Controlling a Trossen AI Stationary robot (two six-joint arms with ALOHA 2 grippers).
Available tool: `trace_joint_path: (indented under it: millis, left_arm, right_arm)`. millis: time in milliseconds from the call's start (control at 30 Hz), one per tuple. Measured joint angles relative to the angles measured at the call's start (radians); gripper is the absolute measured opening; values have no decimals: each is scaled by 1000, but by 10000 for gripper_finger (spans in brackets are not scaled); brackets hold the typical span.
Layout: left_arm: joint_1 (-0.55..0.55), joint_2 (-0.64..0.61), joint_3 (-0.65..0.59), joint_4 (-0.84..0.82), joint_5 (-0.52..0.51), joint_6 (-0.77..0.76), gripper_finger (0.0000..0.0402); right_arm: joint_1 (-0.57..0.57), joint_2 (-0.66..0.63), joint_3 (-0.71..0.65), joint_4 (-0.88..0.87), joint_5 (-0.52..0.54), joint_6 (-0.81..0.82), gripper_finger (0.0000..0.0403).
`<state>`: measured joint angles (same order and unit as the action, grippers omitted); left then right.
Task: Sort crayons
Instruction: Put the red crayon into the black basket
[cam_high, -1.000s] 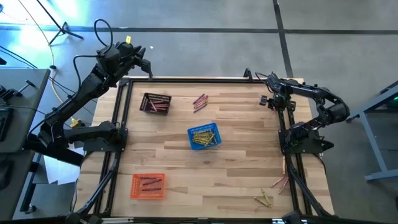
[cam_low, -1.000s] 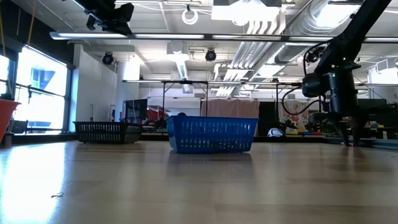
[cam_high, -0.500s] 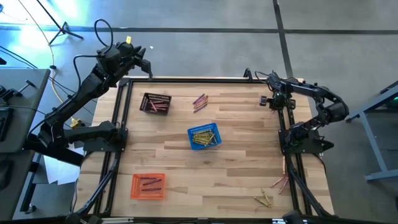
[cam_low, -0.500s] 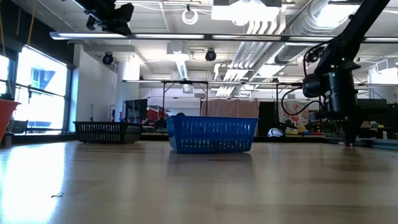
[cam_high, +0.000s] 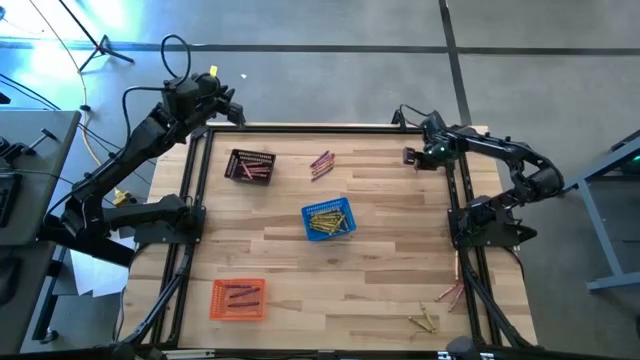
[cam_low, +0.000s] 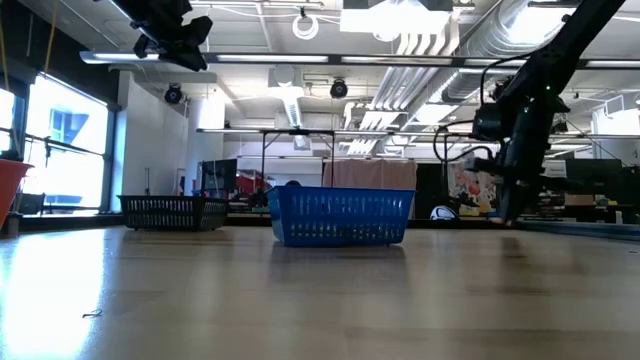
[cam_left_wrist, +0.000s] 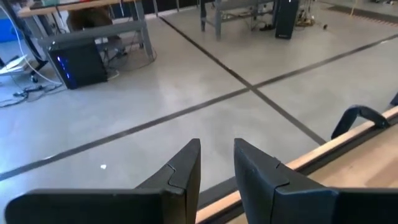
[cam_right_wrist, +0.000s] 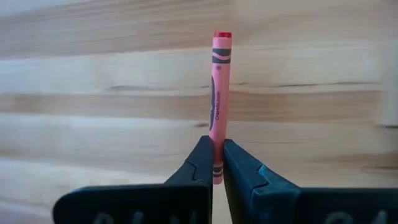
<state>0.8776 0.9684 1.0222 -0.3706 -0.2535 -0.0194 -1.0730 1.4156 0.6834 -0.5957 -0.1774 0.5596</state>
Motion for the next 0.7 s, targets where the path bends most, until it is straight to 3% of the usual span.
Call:
trace_joint_path:
  millis: [267,400,567,700]
  left_arm:
    - [-1,0,0,-27,8,-40,85]
    - [-1,0,0,-27,17,-49,85]
    - [-1,0,0,-26,52,-61,85]
    - [-1,0,0,-25,99,-124,85]
  right_arm:
    - [136,0,1,137,-39,45,3]
    - [224,-2,1,374,-70,102,3]
    - [341,-2,2,812,-64,164,3]
    - [434,-3,27,1015,18,140,3]
